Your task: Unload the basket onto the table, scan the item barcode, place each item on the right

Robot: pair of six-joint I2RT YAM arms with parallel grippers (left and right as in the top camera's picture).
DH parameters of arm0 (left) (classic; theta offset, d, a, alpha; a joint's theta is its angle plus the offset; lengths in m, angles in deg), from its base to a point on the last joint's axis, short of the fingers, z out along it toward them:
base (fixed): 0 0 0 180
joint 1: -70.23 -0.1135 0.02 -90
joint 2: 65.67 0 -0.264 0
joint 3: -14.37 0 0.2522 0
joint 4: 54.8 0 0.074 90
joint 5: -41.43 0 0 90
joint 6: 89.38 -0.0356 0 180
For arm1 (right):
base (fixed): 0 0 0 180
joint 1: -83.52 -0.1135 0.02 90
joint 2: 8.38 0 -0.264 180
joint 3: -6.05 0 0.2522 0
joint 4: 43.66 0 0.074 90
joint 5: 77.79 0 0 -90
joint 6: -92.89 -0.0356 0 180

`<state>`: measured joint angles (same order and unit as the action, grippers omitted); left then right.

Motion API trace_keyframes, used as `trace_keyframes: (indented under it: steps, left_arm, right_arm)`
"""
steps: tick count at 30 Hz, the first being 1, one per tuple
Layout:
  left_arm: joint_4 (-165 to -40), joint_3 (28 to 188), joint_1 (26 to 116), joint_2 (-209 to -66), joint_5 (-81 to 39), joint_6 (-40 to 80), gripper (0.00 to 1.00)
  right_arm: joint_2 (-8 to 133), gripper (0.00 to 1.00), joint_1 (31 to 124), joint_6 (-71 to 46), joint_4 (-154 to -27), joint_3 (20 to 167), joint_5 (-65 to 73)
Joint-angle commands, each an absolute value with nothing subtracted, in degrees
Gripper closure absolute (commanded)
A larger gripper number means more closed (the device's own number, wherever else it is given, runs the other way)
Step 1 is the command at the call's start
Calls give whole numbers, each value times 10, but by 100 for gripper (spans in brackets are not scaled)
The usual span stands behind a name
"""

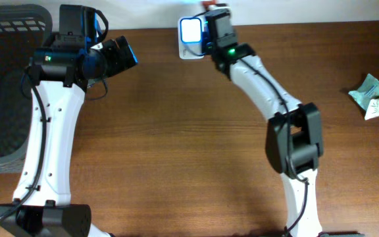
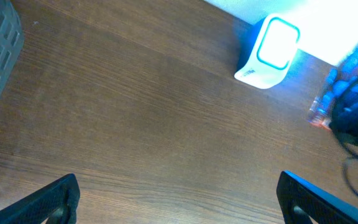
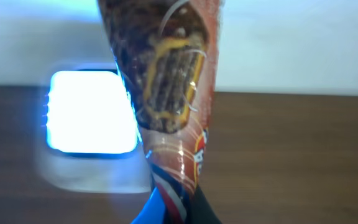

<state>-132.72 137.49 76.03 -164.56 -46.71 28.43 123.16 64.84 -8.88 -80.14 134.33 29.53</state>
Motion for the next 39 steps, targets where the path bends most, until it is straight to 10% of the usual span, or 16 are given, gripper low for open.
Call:
trace_keyframes:
  steps: [1, 7, 16, 29, 39]
  left_arm:
    - [-1327, 1378, 758, -1642, -469, 273, 1]
    - [-1327, 1378, 758, -1642, -469, 273, 1]
    - [-1327, 1378, 758, -1642, -469, 273, 1]
    - [-1328, 1378, 758, -1642, -469, 273, 1]
    - [-1328, 1378, 758, -1642, -469, 273, 1]
  right_arm:
    - [1167, 96, 750, -107, -898, 1350, 489]
    - [1167, 96, 988, -283, -1166, 1350, 530]
    - [1186, 96, 1209, -326, -1197, 1345, 376]
    - [1146, 56, 1224, -301, -1188, 1353, 284]
    - [731, 25, 1085, -234, -1363, 1343, 182]
